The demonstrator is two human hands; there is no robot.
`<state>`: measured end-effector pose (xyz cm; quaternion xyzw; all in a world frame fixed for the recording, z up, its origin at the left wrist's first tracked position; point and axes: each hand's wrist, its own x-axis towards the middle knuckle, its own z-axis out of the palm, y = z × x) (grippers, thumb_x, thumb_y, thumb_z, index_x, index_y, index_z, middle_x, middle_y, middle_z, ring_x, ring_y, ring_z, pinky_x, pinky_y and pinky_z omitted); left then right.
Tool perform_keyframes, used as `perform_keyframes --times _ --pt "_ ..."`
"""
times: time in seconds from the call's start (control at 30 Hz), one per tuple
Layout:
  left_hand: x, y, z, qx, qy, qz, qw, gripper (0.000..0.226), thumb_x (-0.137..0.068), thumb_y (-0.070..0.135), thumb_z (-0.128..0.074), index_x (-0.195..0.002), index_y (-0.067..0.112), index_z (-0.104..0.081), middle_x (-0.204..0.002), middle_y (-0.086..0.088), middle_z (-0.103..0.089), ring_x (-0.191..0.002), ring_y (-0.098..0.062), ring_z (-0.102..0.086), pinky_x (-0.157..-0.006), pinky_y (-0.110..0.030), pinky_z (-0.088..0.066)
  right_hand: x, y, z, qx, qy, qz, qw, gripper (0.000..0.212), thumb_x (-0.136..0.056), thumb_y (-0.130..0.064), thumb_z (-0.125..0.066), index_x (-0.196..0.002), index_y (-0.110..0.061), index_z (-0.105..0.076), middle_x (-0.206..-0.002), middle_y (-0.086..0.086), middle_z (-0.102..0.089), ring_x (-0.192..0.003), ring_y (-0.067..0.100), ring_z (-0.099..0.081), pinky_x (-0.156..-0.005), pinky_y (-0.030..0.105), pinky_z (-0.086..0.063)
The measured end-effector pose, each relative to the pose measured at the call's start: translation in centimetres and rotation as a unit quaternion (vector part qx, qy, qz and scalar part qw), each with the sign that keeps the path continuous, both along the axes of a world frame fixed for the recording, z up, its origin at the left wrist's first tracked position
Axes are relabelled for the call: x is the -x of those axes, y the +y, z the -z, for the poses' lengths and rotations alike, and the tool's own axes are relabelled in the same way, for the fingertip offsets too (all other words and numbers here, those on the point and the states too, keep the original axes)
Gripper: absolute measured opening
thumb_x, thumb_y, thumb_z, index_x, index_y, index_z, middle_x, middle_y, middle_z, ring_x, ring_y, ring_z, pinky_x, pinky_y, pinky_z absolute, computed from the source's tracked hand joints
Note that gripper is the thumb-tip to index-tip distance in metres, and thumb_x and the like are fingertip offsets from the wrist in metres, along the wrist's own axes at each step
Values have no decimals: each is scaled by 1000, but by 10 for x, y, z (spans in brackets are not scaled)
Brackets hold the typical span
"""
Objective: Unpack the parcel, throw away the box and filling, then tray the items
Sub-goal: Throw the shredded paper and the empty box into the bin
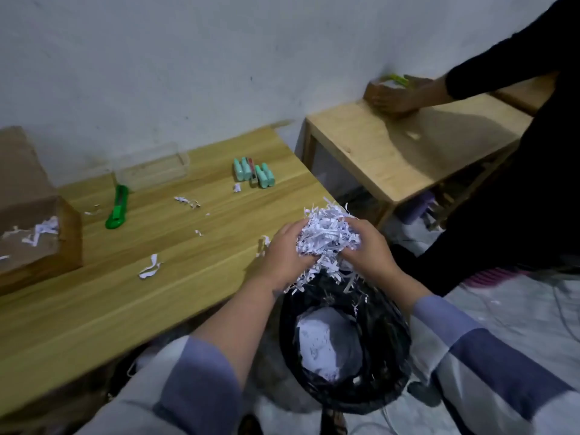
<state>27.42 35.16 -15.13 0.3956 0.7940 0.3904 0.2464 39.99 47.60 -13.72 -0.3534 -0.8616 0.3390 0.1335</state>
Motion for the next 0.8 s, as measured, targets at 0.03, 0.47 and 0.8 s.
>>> perform_keyframes --times 0.03,0.47,0.8 --pt "-15 6 4 1 -5 7 1000 78 -78 10 -74 -145 20 -36 -147 -2 -40 -134 -19 -37 -103 -20 -22 -15 3 4 7 -3 8 1000 55 -70 -11 -74 -124 -17 -61 -118 10 -63 -112 23 -58 -87 22 -39" --pt "-139 45 142 159 -197 -51 966 92 -73 36 -78 -148 34 -24 -153 1 -30 -139 -22 -32 -110 -36 -32 -132 52 144 211 -132 17 968 81 -73 -8 -71 -144 -21 -36 -144 9 -41 -133 19 -41 -105 27 -36" --pt "-165 37 176 202 -205 -45 957 67 -86 20 -68 -145 19 -36 -144 -5 -45 -122 -18 -50 -89 -18 -40 -150 56 197 220 -244 -48 943 55 -84 -18 -67 -136 -18 -50 -119 7 -63 -111 20 -59 -91 25 -42"
